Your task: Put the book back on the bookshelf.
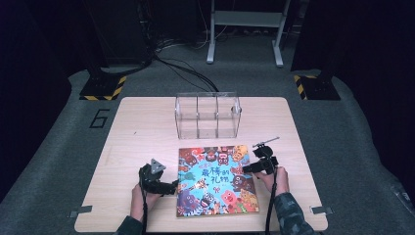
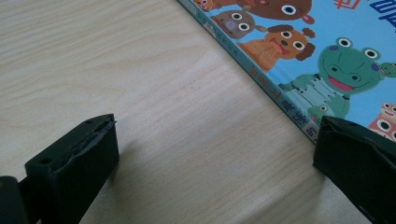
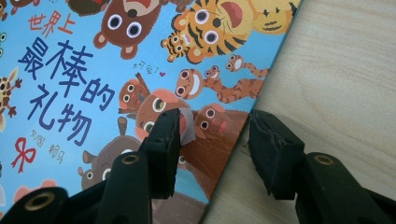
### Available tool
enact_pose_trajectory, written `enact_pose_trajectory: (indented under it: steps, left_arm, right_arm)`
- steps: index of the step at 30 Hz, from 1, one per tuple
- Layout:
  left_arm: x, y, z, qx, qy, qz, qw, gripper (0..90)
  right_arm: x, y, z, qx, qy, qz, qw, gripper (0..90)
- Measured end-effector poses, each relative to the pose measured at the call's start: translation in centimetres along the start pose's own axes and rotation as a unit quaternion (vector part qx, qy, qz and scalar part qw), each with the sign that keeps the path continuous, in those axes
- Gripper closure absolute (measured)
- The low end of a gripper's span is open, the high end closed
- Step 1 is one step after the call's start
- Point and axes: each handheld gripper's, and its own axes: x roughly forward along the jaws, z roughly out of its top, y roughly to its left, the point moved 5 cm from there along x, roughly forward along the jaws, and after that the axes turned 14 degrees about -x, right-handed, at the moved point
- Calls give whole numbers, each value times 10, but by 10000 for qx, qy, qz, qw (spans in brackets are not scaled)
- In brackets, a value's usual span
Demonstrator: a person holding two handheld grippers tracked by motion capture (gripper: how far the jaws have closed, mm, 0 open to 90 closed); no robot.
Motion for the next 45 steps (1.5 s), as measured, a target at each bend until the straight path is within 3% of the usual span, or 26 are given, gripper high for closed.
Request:
enact_pose_trajectory:
  steps: [10,21,26,36,42,45]
  left_arm:
    - [0,0,0,3,1,-1,10000,0]
    - [0,0,0,2,-1,1,10000,0]
    - [0,0,0,3,-3,3,10000,0]
    - [0,0,0,4,-2,3,10000,0]
    - [0,0,0,1,-4,3,10000,0]
    - [0,0,0,18,-4,6,10000,0]
  right_arm:
    - [-1,-2,-1,117,-83,147,9998,543]
    - [-1,-5,-4,405,-261,413,9980,543]
    - [-3,-6,-3,322,-309,417,9981,543]
    - [-12,-6,-2,477,-485,607,9958,545]
    - [-20,-5,1,395,-629,643,9952,545]
    - [-23,-3,2,470,-614,658,9948,545]
